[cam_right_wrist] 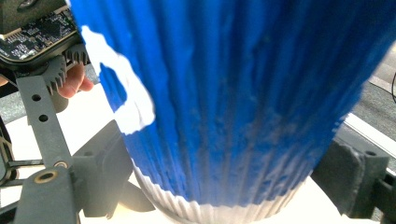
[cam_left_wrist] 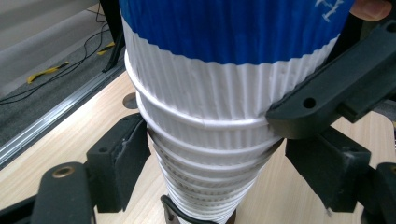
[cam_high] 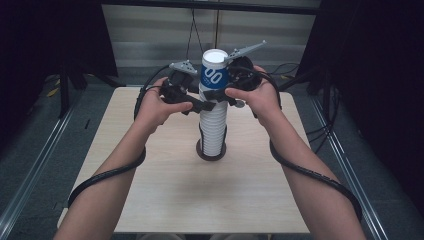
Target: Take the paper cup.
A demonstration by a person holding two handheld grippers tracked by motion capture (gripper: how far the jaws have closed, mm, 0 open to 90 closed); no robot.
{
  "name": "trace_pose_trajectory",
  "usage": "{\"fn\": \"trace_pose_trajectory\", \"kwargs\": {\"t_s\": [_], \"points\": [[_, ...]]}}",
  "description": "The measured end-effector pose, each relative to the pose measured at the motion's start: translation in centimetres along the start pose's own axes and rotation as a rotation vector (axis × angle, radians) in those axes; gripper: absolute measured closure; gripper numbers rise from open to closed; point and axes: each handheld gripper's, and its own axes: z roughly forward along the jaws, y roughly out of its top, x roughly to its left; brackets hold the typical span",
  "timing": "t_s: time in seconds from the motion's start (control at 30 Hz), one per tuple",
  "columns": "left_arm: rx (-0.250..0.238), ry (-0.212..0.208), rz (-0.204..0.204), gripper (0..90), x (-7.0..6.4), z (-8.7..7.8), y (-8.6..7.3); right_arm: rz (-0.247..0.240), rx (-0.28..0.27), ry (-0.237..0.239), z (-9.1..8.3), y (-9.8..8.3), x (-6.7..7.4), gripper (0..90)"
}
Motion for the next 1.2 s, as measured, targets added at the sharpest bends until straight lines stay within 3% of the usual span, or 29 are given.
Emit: {"fn": "trace_pose_trajectory", "kwargs": {"t_s": [0.27, 0.3, 0.57, 1.2], "points": [[0.005, -0.001, 0.01, 22.4, 0.0, 0.1, 0.0, 0.004, -0.012, 0.001, -0.4, 0.0, -0.2, 14.6], [-0.001, -0.005, -0.006, 22.8, 0.0, 0.1, -0.1, 0.003, -0.016, 0.001, -0.4, 0.0, -0.2, 14.8], [0.002, -0.006, -0.005, 23.6, 0.0, 0.1, -0.2, 0.007, -0.027, -0.002, -0.5, 0.0, -0.2, 15.1], [-0.007, 0.001, -0.002, 25.2, -0.1, -0.1, -0.4, 0.006, -0.072, -0.006, -2.4, 1.9, 0.0, 20.3]]}}
